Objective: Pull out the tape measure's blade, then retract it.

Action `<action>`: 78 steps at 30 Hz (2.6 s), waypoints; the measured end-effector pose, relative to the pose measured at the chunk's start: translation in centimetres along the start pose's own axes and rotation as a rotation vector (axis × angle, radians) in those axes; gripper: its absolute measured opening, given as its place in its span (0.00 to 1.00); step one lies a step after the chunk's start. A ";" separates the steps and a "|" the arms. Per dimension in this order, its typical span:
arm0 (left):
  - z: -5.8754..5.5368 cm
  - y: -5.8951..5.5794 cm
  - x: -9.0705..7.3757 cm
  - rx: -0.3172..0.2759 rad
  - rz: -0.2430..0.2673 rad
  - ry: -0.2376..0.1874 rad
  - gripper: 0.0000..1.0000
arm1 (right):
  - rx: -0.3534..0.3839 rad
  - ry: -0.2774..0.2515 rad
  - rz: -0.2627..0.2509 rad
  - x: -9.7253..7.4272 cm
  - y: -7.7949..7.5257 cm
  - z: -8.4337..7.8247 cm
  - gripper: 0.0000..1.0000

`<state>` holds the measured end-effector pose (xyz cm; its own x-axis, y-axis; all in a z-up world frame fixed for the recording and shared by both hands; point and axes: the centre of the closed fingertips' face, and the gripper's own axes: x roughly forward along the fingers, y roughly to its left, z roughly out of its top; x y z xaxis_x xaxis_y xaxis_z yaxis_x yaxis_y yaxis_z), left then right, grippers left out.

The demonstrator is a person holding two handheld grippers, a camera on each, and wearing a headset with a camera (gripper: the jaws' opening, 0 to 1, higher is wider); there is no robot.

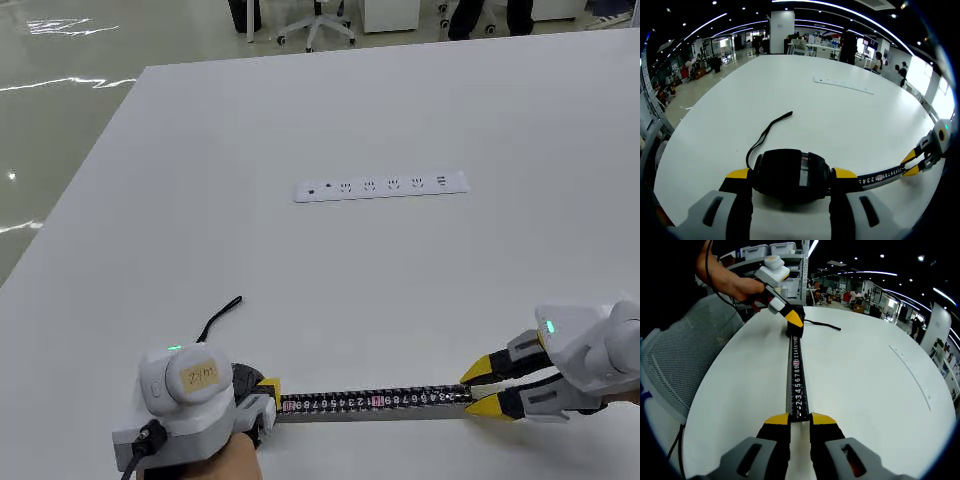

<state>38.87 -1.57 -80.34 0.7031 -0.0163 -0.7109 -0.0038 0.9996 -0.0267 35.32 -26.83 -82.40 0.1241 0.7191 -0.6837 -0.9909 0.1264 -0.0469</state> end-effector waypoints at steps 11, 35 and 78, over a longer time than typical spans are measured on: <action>0.0 0.0 0.0 0.003 0.000 -0.003 0.57 | 0.001 -0.001 0.000 0.1 0.0 0.1 0.13; 0.0 0.1 0.0 0.000 -0.003 -0.009 0.57 | -0.003 -0.011 0.005 0.5 0.0 0.9 0.13; 0.0 0.1 0.0 -0.003 -0.004 -0.013 0.57 | -0.007 -0.022 0.011 1.2 -0.1 1.9 0.13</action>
<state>38.89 -1.48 -80.34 0.7122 -0.0202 -0.7017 -0.0031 0.9995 -0.0319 35.71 -24.67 -81.85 0.1147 0.7354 -0.6679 -0.9925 0.1137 -0.0452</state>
